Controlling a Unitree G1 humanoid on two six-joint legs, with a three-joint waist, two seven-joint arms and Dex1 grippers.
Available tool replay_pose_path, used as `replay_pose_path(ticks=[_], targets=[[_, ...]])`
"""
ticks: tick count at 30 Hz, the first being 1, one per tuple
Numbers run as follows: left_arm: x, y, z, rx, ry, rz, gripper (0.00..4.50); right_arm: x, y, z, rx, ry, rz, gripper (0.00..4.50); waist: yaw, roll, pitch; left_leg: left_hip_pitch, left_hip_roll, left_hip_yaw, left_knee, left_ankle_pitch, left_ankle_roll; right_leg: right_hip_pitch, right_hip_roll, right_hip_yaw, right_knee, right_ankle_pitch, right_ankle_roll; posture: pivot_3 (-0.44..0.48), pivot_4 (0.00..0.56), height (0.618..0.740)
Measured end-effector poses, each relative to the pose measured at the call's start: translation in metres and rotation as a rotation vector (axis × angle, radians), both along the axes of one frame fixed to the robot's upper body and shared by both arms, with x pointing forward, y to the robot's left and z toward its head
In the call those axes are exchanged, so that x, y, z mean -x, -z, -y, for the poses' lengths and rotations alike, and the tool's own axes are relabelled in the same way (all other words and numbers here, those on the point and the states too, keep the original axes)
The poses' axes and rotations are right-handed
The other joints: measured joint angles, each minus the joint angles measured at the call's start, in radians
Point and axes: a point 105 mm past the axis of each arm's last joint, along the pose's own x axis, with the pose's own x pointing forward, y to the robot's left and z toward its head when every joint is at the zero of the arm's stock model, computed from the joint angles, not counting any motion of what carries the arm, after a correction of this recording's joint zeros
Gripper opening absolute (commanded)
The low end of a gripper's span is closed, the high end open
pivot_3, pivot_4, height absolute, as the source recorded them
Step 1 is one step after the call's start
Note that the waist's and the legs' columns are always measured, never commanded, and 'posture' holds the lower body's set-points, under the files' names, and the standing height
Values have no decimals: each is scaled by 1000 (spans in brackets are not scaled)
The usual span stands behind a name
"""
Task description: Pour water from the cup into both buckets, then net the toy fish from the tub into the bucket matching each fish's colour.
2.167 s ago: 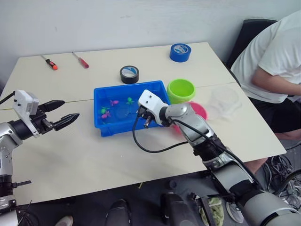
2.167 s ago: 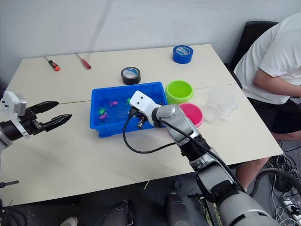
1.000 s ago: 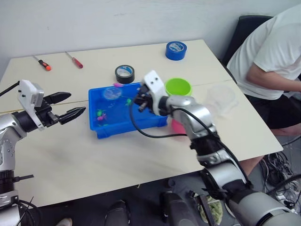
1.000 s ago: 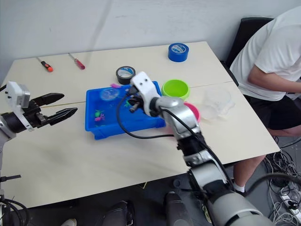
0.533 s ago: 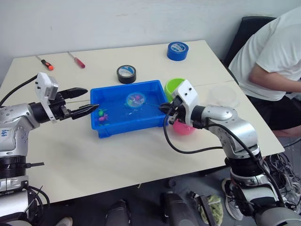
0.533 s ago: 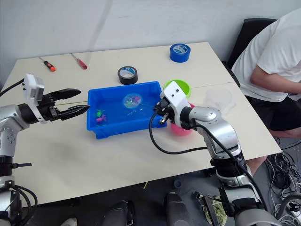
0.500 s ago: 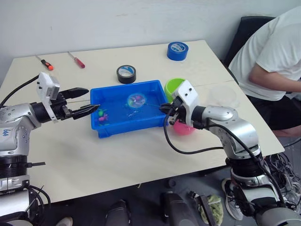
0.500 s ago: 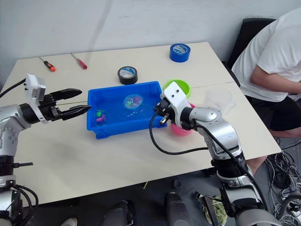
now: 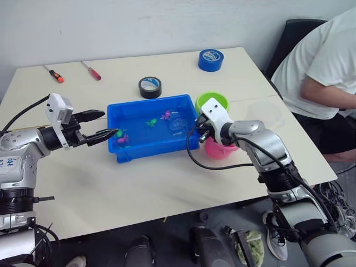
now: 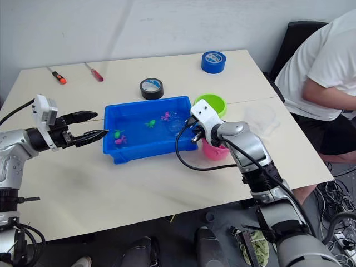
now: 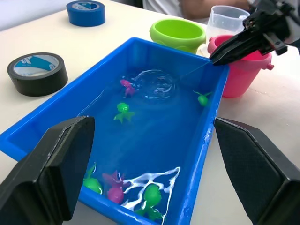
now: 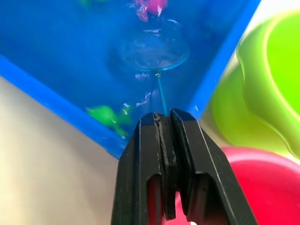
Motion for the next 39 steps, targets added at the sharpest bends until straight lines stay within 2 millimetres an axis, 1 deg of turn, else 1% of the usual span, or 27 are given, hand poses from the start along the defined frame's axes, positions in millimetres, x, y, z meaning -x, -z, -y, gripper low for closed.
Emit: replay_pose_path(ticks=[6,10,12,15,18,21,24,26,31,37,39], targets=[[6,1,-4,5,-21,5,4417,-3,-1,-1,11,3,-11,0,0,0,0,0,0,0,0,0,0,0,0,0,0,0,0,0,150,731],[8,0,-6,0,-33,7,4417,-7,4,-14,-29,-4,-22,0,-2,0,0,1,0,0,0,0,0,0,0,0,1,0,0,0,150,731],[9,-1,-5,-4,-32,11,4417,-12,5,-19,-39,1,-17,0,-2,0,0,0,0,0,0,0,0,0,0,0,1,0,0,0,150,731],[10,-2,-7,-6,-39,12,4417,-22,-1,-26,-74,13,7,0,-3,0,0,0,0,0,0,0,0,0,0,0,1,0,0,0,150,731],[11,-4,-10,-1,-50,17,4417,-29,-7,-28,-89,24,37,0,-3,0,0,0,0,0,-1,0,-1,0,0,0,0,0,0,0,150,731],[11,-3,-11,-1,-58,13,4417,-32,-7,-30,-107,25,40,0,-6,0,0,0,0,1,0,0,-1,0,0,0,1,0,0,0,150,731],[12,-2,-11,-3,-61,10,4417,-32,-10,-29,-125,30,46,0,-5,0,0,0,0,0,0,0,-1,-1,0,0,1,0,0,0,150,731],[13,-2,-11,-4,-61,10,4417,-29,-13,-30,-133,23,50,0,-4,0,0,0,0,0,-1,0,-1,-1,0,0,2,0,0,0,150,731],[13,-3,-11,-7,-59,13,4417,-15,-26,-35,-185,-9,56,0,-4,0,0,-1,0,0,-1,0,-1,-2,0,0,2,0,0,0,150,731],[11,-7,-10,-1,-49,22,4417,-1,-36,-32,-207,-31,61,0,-1,0,0,-1,0,0,0,0,0,-2,0,0,2,0,0,0,150,731],[9,-8,-8,-2,-39,21,4417,3,-36,-29,-213,-32,61,0,-1,0,0,-1,0,0,0,0,0,-2,0,0,2,0,0,0,150,731]])
